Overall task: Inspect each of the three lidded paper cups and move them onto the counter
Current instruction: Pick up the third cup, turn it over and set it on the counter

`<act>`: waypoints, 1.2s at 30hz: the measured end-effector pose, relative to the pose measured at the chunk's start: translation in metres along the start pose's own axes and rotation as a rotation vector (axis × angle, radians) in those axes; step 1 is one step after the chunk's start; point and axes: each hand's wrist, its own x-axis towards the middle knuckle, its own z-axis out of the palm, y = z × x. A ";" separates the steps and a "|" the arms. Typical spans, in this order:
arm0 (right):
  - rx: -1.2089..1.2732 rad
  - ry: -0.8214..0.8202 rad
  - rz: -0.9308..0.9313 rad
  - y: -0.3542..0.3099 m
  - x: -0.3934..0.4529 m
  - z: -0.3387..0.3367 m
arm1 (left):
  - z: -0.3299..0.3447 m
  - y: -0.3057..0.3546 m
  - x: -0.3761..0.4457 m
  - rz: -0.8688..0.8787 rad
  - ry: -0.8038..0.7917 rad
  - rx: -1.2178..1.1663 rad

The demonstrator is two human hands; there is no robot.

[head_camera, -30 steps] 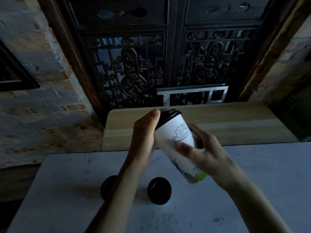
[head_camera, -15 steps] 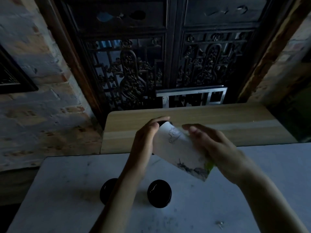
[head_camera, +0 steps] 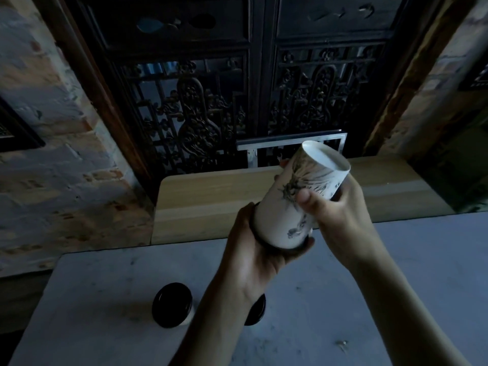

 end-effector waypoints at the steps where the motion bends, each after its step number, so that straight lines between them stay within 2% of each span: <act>1: 0.027 0.024 -0.009 0.001 0.001 0.000 | 0.003 -0.003 -0.001 0.012 0.013 0.012; 5: 0.118 0.137 -0.006 0.007 0.002 -0.001 | 0.015 -0.014 -0.001 0.133 0.085 0.132; 9: 0.166 0.174 0.021 0.004 0.000 -0.001 | 0.024 -0.025 -0.003 0.206 0.096 0.155; 13: 0.158 0.118 0.046 -0.001 0.001 -0.008 | 0.025 -0.027 -0.002 0.127 0.096 0.116; 17: 0.228 0.000 0.045 -0.005 0.002 -0.018 | 0.026 -0.023 -0.006 -0.022 -0.006 0.038; 21: 0.224 -0.018 0.057 -0.007 0.005 -0.019 | 0.025 -0.020 -0.006 -0.047 -0.042 0.020; 29: 0.125 0.156 -0.017 -0.003 0.001 -0.006 | 0.030 -0.028 -0.002 0.223 0.145 0.237; 32: 0.109 0.144 -0.015 -0.005 -0.001 -0.006 | 0.027 -0.025 -0.002 0.174 0.133 0.242; 36: 0.159 0.014 0.006 -0.010 0.003 -0.017 | 0.021 -0.015 -0.003 -0.022 0.013 0.187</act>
